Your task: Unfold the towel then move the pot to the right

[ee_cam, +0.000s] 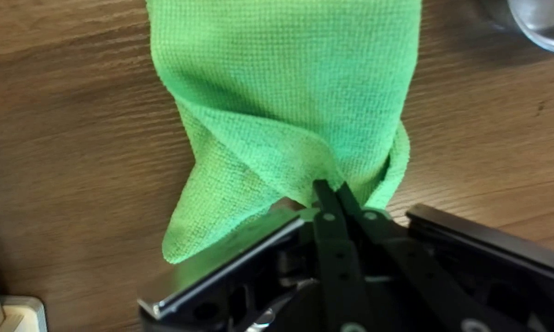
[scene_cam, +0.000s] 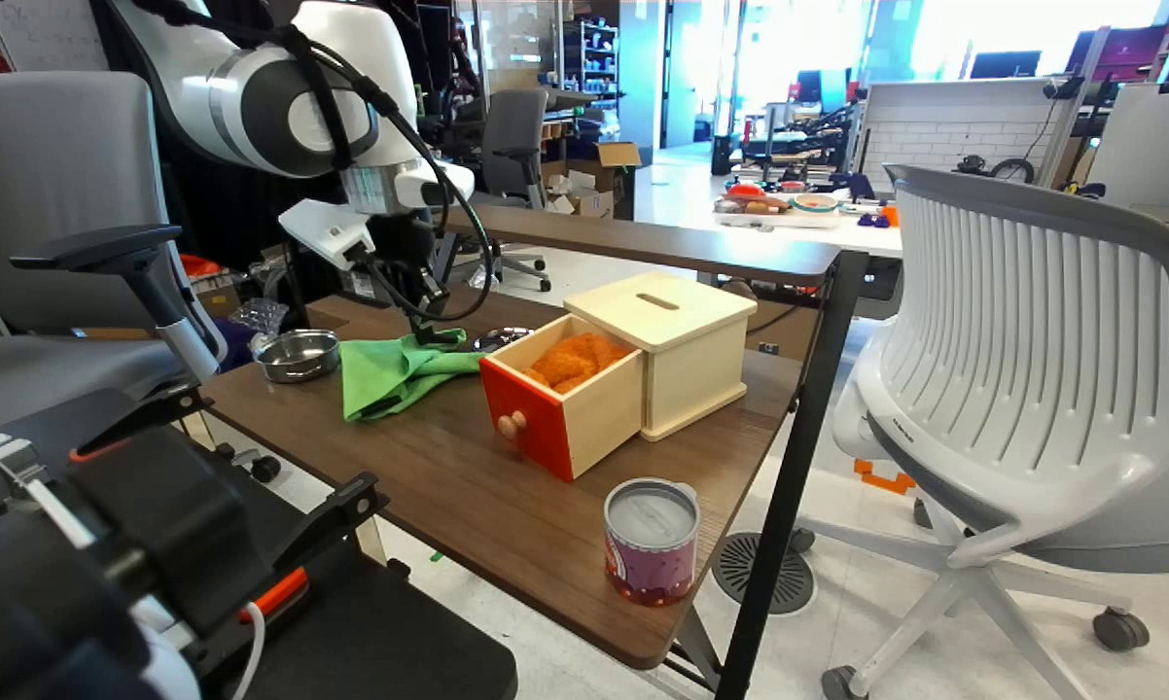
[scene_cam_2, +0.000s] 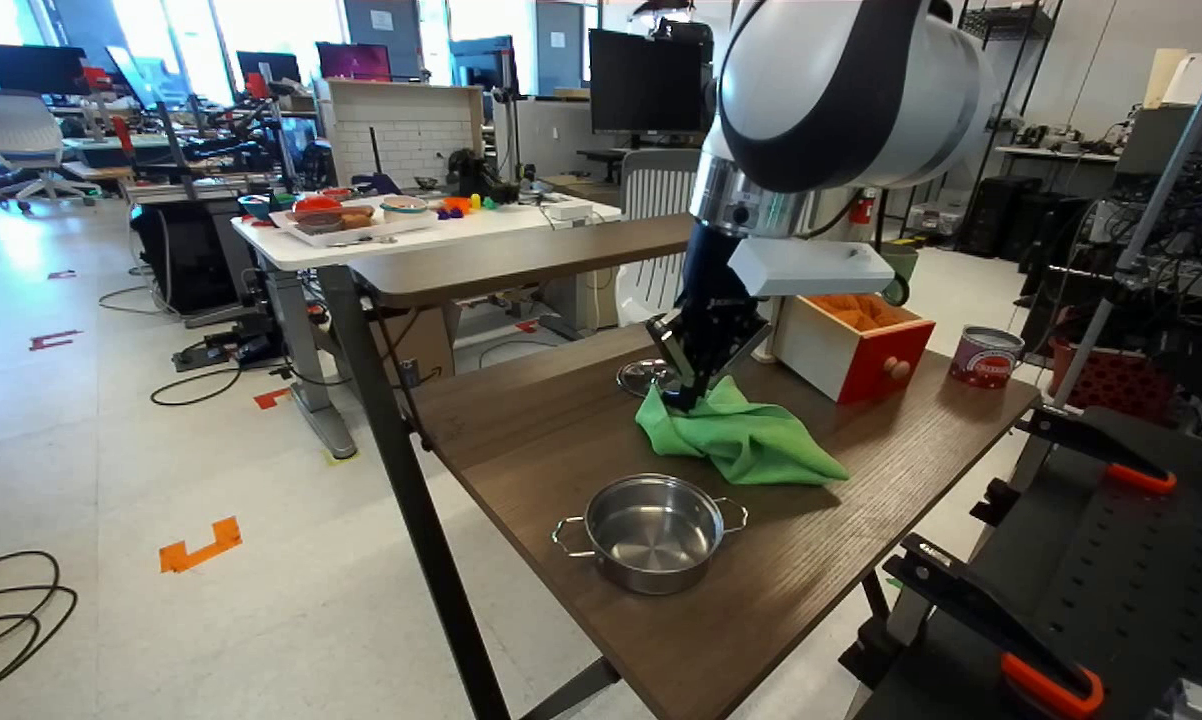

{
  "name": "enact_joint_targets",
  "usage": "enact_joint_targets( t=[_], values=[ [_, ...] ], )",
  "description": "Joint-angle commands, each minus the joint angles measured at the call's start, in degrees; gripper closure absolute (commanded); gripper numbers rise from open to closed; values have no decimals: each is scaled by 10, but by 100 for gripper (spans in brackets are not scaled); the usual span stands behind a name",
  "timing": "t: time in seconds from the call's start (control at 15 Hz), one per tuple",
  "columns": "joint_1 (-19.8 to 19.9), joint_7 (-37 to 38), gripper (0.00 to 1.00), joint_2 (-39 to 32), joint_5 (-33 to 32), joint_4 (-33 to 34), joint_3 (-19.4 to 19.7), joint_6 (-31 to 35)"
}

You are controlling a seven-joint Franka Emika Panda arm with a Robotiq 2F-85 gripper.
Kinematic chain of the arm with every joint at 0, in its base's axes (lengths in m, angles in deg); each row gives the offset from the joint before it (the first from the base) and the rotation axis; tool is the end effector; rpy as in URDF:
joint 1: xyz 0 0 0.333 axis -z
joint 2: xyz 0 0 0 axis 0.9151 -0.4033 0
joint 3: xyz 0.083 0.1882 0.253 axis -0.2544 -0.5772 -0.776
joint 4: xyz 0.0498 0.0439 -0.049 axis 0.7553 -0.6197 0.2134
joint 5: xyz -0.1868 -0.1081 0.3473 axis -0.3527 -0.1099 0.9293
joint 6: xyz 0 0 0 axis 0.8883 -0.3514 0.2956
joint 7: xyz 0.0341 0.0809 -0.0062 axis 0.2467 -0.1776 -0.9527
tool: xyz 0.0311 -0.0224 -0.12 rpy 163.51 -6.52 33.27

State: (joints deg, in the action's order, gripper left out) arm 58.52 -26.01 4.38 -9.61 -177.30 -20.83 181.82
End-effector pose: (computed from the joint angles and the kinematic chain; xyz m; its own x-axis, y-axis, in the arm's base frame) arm 0.5855 0.0832 0.1054 0.9814 -0.1552 0.1127 -0.1459 -0.9855 -0.0870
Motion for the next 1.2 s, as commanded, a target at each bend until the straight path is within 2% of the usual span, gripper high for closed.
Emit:
enact_joint_targets(
  t=[0.0, 0.33, 0.73, 0.93, 1.13],
  values=[
    [-4, 5, 99, 39, -11, -16, -2, -7],
    [-13, 5, 99, 118, -16, -34, -8, -22],
    [5, -8, 99, 189, 11, -35, -43, -39],
    [2, -11, 99, 195, 6, -36, -47, -50],
    [4, -25, 99, 171, 12, -37, -60, -48]
  ],
)
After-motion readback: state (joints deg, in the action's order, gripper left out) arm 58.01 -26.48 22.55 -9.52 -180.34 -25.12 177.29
